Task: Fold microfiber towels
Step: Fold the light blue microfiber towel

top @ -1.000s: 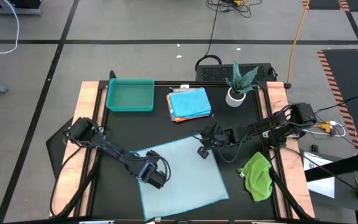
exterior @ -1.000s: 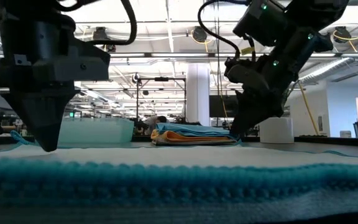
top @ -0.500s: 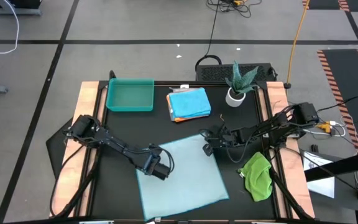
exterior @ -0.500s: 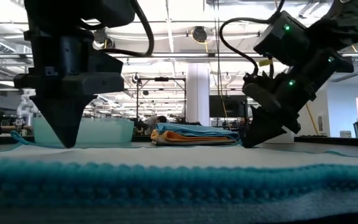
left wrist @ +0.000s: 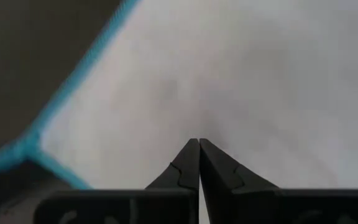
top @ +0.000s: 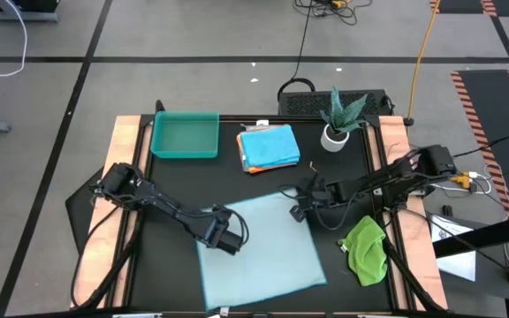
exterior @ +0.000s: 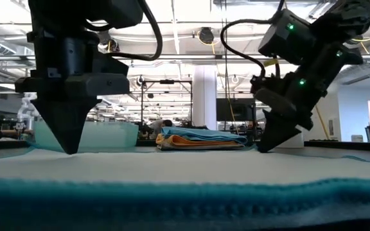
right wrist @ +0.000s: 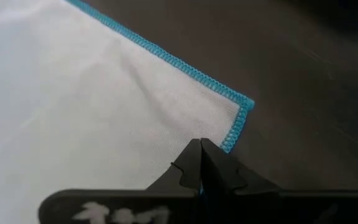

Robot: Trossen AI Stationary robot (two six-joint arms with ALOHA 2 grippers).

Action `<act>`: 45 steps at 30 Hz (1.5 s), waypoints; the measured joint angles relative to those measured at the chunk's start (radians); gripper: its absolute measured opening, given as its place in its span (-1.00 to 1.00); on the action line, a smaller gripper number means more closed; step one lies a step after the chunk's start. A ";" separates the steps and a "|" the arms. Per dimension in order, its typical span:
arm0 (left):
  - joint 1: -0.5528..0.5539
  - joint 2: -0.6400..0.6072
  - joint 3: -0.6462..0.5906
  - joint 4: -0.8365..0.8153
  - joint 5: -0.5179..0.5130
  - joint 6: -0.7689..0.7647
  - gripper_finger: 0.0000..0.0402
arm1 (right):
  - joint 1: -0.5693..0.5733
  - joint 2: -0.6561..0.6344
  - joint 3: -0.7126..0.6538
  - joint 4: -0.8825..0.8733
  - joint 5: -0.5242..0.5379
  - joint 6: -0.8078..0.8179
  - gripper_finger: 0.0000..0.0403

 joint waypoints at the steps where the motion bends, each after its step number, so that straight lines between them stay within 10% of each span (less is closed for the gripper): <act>1: -0.005 0.000 0.000 0.004 0.003 0.003 -0.95 | 0.000 -0.012 0.000 -0.031 0.000 0.000 -1.00; 13: -0.039 0.000 0.000 0.009 -0.003 0.007 -0.92 | -0.020 -0.266 -0.011 -0.438 0.051 0.022 -1.00; 36: 0.017 -0.185 0.001 0.137 -0.225 0.107 -0.96 | 0.095 -0.404 -0.007 -0.138 -0.163 0.175 -1.00; 45: 0.209 -0.202 0.001 0.139 -0.114 0.251 -0.69 | 0.024 -0.485 -0.006 -0.220 -0.361 0.071 -0.97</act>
